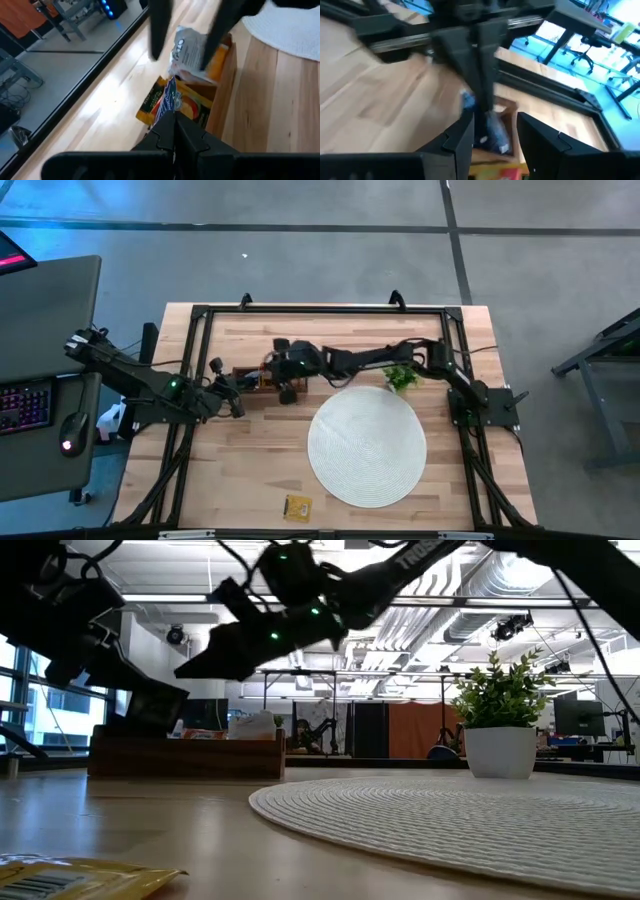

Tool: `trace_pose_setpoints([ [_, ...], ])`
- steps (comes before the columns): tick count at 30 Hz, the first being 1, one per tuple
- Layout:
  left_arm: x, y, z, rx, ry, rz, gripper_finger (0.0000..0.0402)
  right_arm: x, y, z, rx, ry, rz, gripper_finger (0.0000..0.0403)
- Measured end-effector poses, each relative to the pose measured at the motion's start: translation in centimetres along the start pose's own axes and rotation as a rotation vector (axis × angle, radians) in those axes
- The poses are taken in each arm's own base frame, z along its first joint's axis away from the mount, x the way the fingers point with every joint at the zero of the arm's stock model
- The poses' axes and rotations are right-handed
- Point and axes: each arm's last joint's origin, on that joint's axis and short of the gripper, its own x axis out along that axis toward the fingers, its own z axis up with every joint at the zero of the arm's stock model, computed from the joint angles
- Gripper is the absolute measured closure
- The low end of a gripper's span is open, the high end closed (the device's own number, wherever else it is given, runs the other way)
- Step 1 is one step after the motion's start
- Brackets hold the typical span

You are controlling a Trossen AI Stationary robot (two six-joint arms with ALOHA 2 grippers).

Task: Pick & Place Tea
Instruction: Put the violet tea bag into the left section of the wooden organizer

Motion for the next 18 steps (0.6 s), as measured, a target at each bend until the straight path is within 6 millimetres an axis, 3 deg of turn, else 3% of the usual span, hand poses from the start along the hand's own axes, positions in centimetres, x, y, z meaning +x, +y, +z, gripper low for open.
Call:
trace_pose_setpoints([
  [5,-0.3,0.4,0.1,-0.017,-0.012,-0.005,0.0401,2.0,-1.0,0.5,-0.001,0.144,0.015,0.0257],
  [9,-0.4,0.5,-0.1,-0.009,-0.005,-0.006,0.0401,2.9,-1.5,1.3,-0.012,0.153,0.020,0.0261],
  [12,-0.4,0.6,-0.1,-0.003,-0.001,-0.005,0.0401,3.4,-1.4,0.9,-0.022,0.150,0.000,0.0268],
  [18,-0.4,0.6,-0.2,-0.001,0.000,-0.004,0.0401,3.4,-1.7,0.0,-0.019,0.174,-0.023,0.0327],
])
